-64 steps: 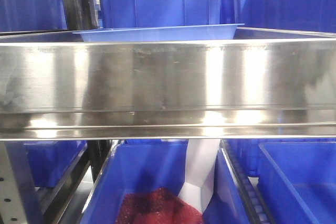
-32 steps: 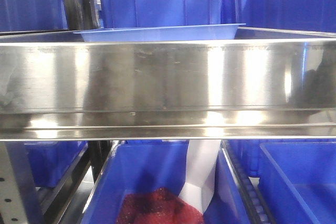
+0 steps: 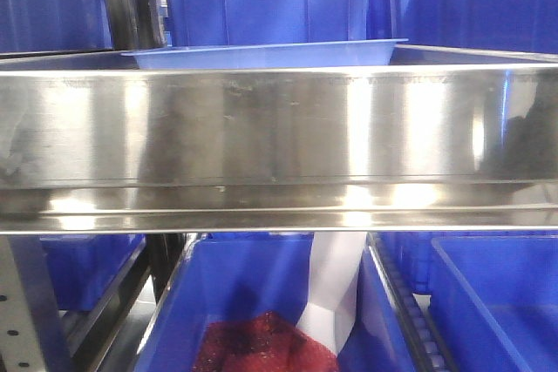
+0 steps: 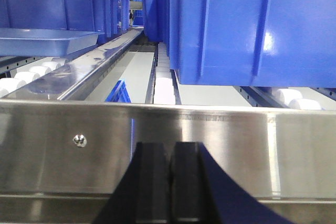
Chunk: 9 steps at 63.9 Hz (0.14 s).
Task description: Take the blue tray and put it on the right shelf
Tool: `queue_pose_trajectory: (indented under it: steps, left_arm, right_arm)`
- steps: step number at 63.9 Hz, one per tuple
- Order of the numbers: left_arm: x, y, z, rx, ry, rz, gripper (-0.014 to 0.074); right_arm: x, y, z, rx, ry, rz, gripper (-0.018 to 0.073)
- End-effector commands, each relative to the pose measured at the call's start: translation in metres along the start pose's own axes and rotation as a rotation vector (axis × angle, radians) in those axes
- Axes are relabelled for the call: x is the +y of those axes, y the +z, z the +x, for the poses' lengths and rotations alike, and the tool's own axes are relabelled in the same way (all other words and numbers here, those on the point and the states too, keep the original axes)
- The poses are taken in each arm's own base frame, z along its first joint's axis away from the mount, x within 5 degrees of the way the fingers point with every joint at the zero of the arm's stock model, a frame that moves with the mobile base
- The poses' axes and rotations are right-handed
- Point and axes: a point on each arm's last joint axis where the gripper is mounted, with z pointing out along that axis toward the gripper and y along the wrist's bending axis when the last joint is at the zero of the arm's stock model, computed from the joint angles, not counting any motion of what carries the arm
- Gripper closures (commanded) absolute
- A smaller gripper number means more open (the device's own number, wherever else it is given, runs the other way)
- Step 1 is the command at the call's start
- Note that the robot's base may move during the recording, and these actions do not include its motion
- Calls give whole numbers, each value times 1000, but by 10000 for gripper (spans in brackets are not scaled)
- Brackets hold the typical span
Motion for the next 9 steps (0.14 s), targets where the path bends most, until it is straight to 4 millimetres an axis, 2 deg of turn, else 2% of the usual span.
queue_pose_trajectory:
  steps: [1,9]
  left_arm:
    - [1,0,1,-73,6,0,645]
    - [1,0,1,-73,6,0,645]
  right_arm:
    - [0,-3,-17,-130,-4,1,501]
    - [0,-3,-17,-130,-4,1,501]
